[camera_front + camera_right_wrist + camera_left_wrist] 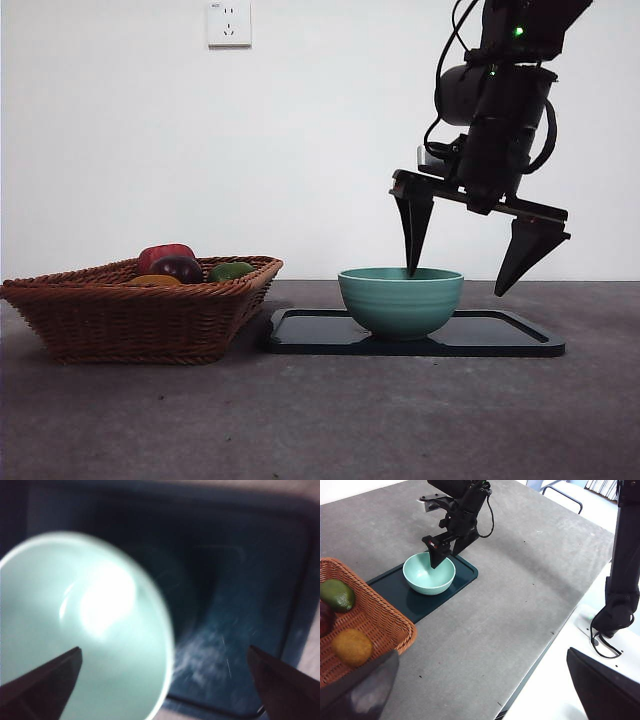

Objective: Pick up the wifruite, put it on the bowl, pick up the plate, put it on desk

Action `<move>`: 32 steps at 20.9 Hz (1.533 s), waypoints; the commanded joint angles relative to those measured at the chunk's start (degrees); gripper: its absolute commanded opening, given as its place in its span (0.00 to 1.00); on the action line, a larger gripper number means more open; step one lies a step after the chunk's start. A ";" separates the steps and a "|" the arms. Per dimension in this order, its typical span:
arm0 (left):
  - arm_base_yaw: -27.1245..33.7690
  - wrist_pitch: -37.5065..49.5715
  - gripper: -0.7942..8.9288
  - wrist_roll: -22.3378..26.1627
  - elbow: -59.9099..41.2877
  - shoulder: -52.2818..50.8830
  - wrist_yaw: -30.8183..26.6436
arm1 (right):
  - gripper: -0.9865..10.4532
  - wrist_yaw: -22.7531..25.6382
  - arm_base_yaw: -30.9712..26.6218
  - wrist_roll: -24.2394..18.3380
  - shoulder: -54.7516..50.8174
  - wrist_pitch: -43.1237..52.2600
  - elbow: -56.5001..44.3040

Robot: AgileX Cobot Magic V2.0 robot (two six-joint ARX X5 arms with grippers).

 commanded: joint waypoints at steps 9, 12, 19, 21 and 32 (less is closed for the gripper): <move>-0.46 0.66 0.69 0.68 0.55 0.22 0.31 | 0.09 -0.20 -0.46 0.77 3.06 1.09 1.22; -0.46 0.66 0.69 0.68 0.55 0.22 0.33 | 0.09 -0.24 -0.42 0.81 3.02 1.36 1.29; -0.48 0.66 0.69 0.68 0.55 0.22 0.33 | 0.09 0.04 -0.72 -3.96 -0.22 -10.36 8.15; -0.48 0.66 0.69 0.68 0.55 0.22 0.33 | 0.09 1.31 -0.22 -5.57 -2.32 -14.10 8.15; -0.48 0.66 0.69 0.68 0.55 0.22 0.33 | 0.09 3.17 9.75 -7.04 -16.31 -13.22 -9.79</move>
